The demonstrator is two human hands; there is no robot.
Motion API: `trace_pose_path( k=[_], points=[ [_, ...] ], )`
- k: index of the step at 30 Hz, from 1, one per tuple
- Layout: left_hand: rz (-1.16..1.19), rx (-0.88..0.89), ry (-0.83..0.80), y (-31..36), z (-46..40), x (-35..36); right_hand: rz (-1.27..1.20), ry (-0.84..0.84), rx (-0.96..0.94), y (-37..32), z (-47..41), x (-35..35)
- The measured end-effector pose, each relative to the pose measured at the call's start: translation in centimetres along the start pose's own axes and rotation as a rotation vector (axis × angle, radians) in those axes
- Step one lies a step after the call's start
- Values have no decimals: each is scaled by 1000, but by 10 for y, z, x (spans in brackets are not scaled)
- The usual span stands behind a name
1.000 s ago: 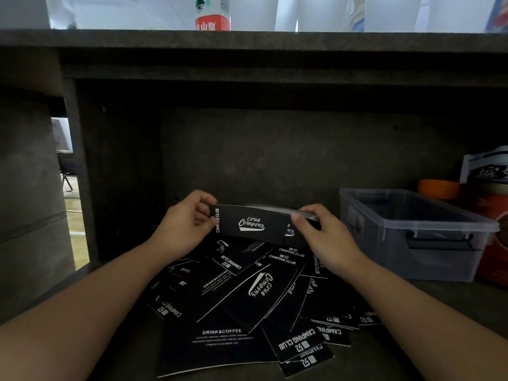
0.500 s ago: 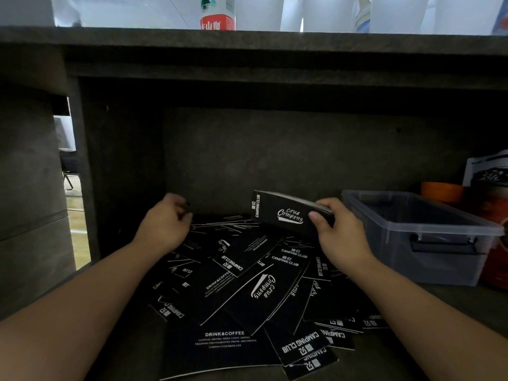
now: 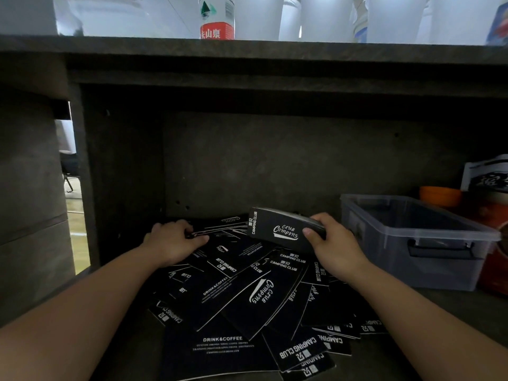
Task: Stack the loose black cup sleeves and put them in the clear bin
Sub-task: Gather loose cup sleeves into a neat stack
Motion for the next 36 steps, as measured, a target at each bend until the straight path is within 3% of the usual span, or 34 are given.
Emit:
trace_pose_path(
  k=[6, 8, 13, 18, 20, 22, 25, 32, 36],
  points=[
    [-11, -86, 140, -16, -7, -18, -6, 4, -12, 0, 0, 1],
    [57, -42, 172, -16, -9, -15, -11, 3, -11, 0, 0, 2],
    [62, 148, -49, 10, -5, 7, -21, 10, -14, 1, -1, 2],
    [-36, 259, 236, 23, 1, -12, -18, 2, -13, 2, -1, 2],
    [10, 237, 258, 21, 1, -11, -22, 0, -15, 2, -1, 3],
    [32, 156, 155, 14, -4, -1, -23, 6, -14, 1, -1, 3],
    [98, 77, -16, 7, -8, 10, -27, 14, -8, 2, -1, 2],
    [336, 29, 187, 0, -5, -8, -21, 15, -10, 2, -1, 1],
    [702, -74, 309, -13, -6, -17, -35, 11, -4, 2, -2, 1]
  ],
)
Point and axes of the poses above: each hand's wrist, its own z-axis away from the middle knuckle, its own x-axis out of the palm, y = z × x, the point moved 7 cm from there along -z, towards the middle knuckle, and after that the axes turned 1 degree about x, right-handed, at the moved point
